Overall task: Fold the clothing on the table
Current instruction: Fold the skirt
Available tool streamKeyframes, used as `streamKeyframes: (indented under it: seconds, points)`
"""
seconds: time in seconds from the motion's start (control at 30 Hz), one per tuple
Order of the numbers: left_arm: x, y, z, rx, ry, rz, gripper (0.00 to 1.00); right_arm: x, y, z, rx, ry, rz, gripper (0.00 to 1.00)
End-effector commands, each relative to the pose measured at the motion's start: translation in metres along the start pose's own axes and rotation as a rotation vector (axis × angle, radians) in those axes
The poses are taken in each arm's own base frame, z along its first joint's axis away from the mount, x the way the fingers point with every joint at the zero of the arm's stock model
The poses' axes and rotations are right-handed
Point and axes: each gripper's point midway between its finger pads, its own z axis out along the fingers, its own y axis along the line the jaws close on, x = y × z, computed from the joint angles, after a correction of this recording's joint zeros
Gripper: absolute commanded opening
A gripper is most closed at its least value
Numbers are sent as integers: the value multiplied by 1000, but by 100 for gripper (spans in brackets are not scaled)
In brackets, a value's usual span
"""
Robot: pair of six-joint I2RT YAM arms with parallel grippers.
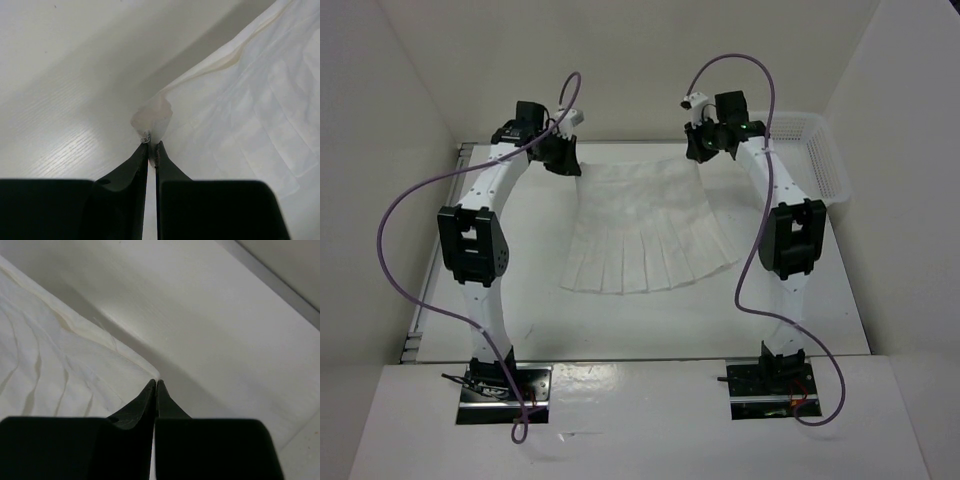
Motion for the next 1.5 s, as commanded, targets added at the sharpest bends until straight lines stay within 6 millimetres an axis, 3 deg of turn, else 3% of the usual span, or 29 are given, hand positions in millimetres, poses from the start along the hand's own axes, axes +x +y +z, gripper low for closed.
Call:
streamKeyframes:
  seconds: [0.0,0.03,0.07,0.1,0.17,0.2,0.27,0.33,0.37,0.43,0.47,0.57,0.6,0.63,0.8,0.97,1.17,1.23,1.27,1.37,1.4,1.47]
  points:
    - [-44,-12,-50,-51,-131,117,9,-36,-16,-38,139,-107,-44,0]
    - [-55,-17,-62,-59,-164,145,9,-25,-9,-35,133,-84,-50,0]
    - [-53,-19,-64,-59,-163,145,9,-30,-7,-45,140,-102,-57,0]
    - [-47,-19,-64,-57,-152,150,9,-18,-3,-44,131,-76,-60,0]
    - [-45,-26,-76,-60,-161,169,9,-19,4,-54,137,-84,-79,0]
    - [-41,-31,-76,-53,-151,201,9,-7,7,-53,128,-59,-81,0]
    - [-19,-43,-76,-27,-115,213,9,-5,13,-66,131,-63,-95,0]
    - [-4,-58,-77,-5,-91,253,9,14,20,-68,118,-29,-96,0]
    - [20,-56,-69,-4,-43,239,9,26,24,-68,111,-9,-101,0]
    - [40,-63,-69,12,-11,248,9,24,31,-81,121,-24,-127,0]
    - [67,-63,-63,27,42,237,9,30,35,-87,120,-19,-140,0]
    - [96,-63,-67,15,91,256,9,44,40,-93,121,4,-142,0]
    - [100,-63,-71,-1,89,260,9,41,44,-100,114,-14,-156,0]
    - [121,-62,-69,-3,132,253,9,46,47,-103,109,-4,-152,0]
    - [146,-51,-72,-84,165,257,9,61,82,-111,19,28,-191,0]
    - [144,-43,-70,-114,156,229,9,82,127,-114,-52,90,-259,0]
    - [103,-26,-72,-192,85,191,11,80,164,-129,-103,65,-332,0]
    - [87,-19,-70,-224,61,189,11,74,157,-131,-46,55,-337,0]
    - [62,-18,-77,-237,11,208,11,67,154,-129,-18,34,-350,0]
    - [30,-13,-84,-272,-43,205,11,57,131,-129,114,14,-352,0]
    - [5,-16,-95,-286,-103,214,11,47,125,-129,150,-19,-356,0]
    - [-12,-14,-96,-292,-133,215,11,38,111,-125,211,-23,-342,0]
